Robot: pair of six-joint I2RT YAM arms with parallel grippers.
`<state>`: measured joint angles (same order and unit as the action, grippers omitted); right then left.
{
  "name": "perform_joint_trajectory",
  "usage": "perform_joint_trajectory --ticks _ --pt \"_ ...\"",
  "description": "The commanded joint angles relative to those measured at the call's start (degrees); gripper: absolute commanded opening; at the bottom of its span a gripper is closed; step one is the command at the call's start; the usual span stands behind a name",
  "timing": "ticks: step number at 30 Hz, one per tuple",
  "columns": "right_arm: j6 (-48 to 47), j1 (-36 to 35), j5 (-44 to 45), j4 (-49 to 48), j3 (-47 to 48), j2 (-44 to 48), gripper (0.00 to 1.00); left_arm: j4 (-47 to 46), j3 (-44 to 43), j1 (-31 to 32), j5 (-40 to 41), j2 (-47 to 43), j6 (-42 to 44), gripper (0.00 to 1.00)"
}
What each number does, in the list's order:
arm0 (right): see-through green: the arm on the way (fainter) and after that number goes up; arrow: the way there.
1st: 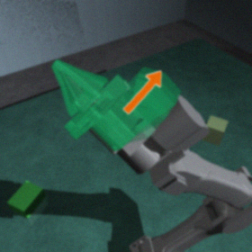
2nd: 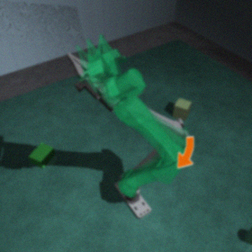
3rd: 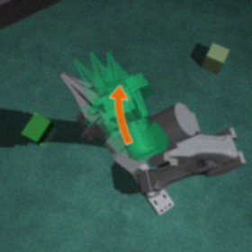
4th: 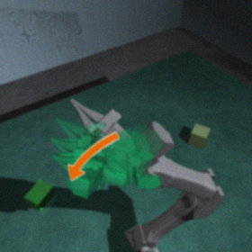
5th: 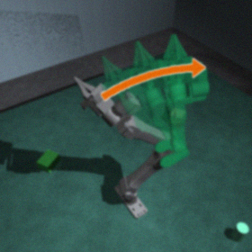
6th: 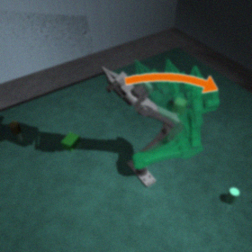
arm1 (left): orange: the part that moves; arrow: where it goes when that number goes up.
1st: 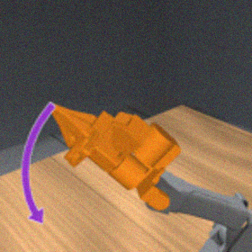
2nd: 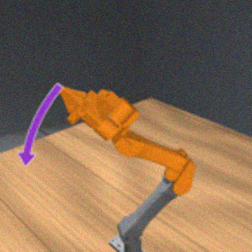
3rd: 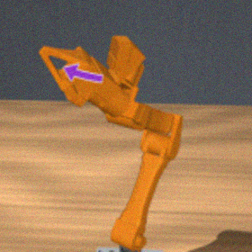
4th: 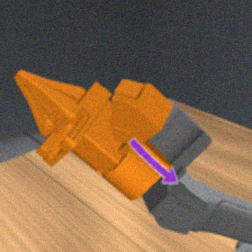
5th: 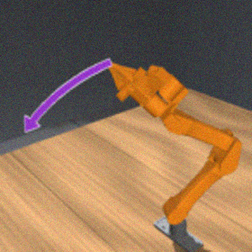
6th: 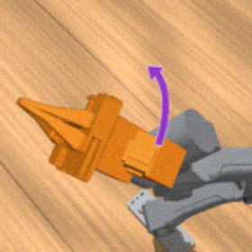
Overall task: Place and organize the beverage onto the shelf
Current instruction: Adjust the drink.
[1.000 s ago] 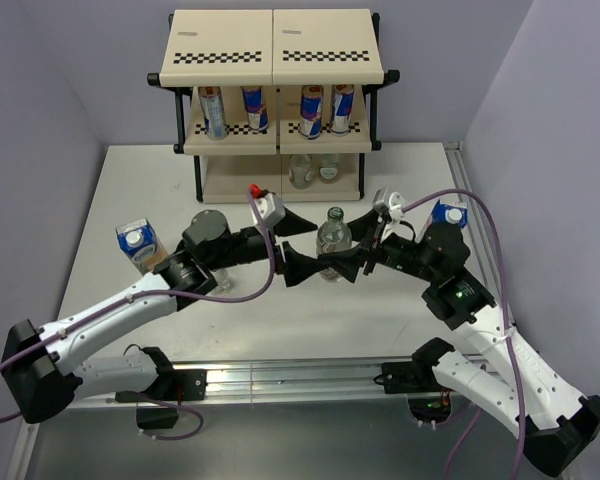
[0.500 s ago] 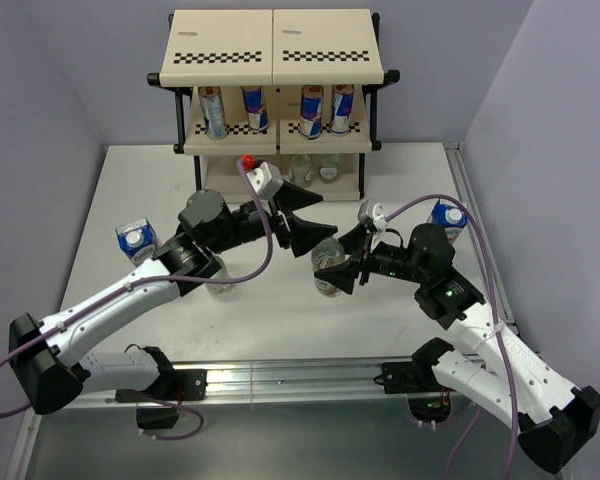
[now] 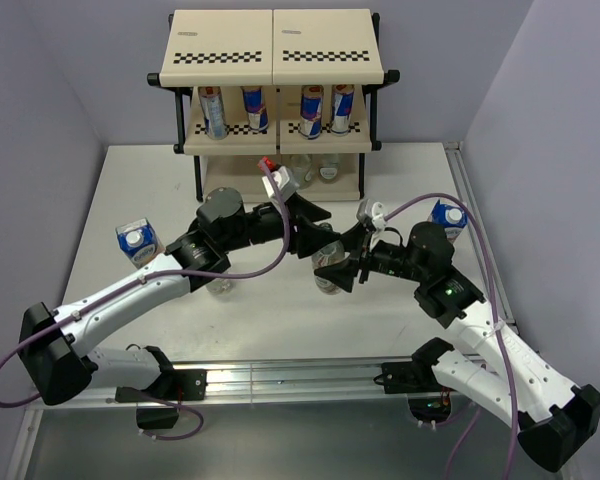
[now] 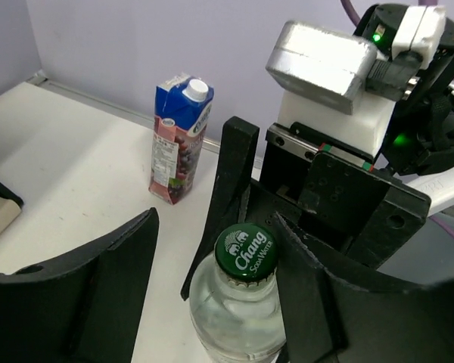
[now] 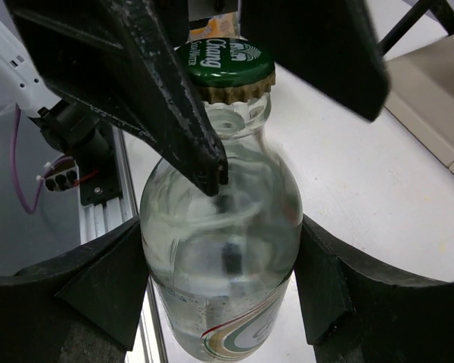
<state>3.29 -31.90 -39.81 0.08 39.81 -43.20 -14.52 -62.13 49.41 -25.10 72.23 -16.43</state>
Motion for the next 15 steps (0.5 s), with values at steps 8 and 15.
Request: perform_joint_trajectory --ticks 8,15 --pt "-1.62 -0.71 0.96 -8.07 5.54 -0.31 0.00 2.39 -4.40 -0.10 0.04 1.60 -0.01 0.00" --pt "-0.48 -0.71 14.91 -4.31 3.78 0.75 0.77 -3.23 -3.08 -0.10 21.10 0.54 3.14 0.00"
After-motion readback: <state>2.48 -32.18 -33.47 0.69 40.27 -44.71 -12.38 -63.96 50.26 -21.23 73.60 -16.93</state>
